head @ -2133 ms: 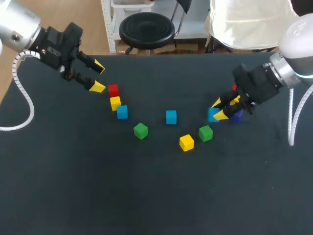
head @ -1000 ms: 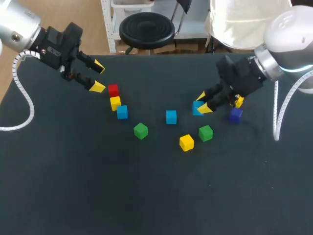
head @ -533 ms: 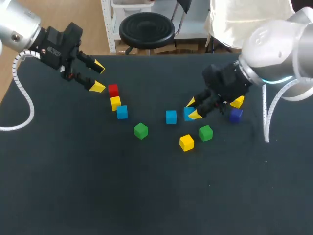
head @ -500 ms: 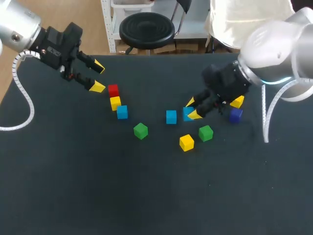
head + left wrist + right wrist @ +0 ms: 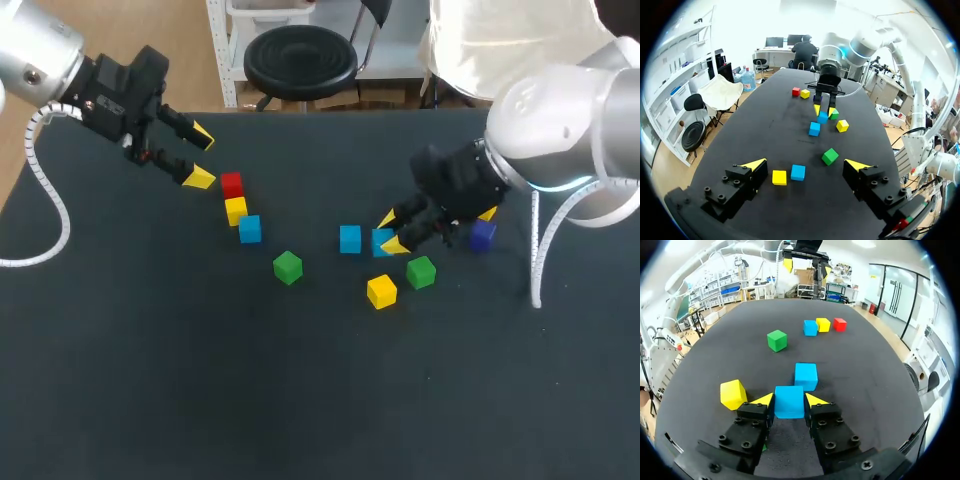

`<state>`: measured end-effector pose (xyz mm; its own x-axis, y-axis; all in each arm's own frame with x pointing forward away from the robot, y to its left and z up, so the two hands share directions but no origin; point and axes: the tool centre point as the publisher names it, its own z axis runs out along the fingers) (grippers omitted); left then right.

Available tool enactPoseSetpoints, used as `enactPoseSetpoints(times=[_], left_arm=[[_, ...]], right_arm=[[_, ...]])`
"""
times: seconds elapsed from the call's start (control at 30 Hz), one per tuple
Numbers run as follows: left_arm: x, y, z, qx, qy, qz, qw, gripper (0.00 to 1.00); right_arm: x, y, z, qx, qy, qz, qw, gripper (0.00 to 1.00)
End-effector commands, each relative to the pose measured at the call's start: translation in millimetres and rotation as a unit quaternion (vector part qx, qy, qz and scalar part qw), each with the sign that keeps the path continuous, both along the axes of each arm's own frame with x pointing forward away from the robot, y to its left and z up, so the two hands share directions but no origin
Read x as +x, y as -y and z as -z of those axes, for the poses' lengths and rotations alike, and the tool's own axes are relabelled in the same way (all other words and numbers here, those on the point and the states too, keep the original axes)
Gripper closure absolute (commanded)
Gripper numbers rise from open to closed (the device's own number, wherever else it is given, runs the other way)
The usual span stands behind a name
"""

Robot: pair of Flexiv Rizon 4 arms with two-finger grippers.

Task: Place the blue cubes, place green cubes on the blue cubes, place the yellow cubes on the green cubes, then place the red cubes on the yellow cubes, and place purple cube on the red cubes.

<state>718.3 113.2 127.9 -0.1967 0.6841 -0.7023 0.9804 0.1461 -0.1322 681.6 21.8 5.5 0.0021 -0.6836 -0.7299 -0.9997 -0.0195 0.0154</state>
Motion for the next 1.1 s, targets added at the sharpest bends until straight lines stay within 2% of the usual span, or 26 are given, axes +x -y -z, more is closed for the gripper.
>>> enactPoseSetpoints(times=[0.03, 0.6, 1.1], left_arm=[[-0.8, 0, 0.7, -0.001, 0.002, 0.000, 1.000, 0.00], [-0.8, 0, 0.7, -0.001, 0.002, 0.000, 1.000, 0.00], [-0.8, 0, 0.7, -0.001, 0.002, 0.000, 1.000, 0.00]], right_arm=[[7.2, 1, 4, 0.004, -0.005, -0.003, 1.000, 1.00], [14.3, -7, 14, -0.015, -0.026, 0.011, 0.999, 1.00], [21.0, -3, 6, -0.018, -0.016, 0.011, 1.000, 1.00]])
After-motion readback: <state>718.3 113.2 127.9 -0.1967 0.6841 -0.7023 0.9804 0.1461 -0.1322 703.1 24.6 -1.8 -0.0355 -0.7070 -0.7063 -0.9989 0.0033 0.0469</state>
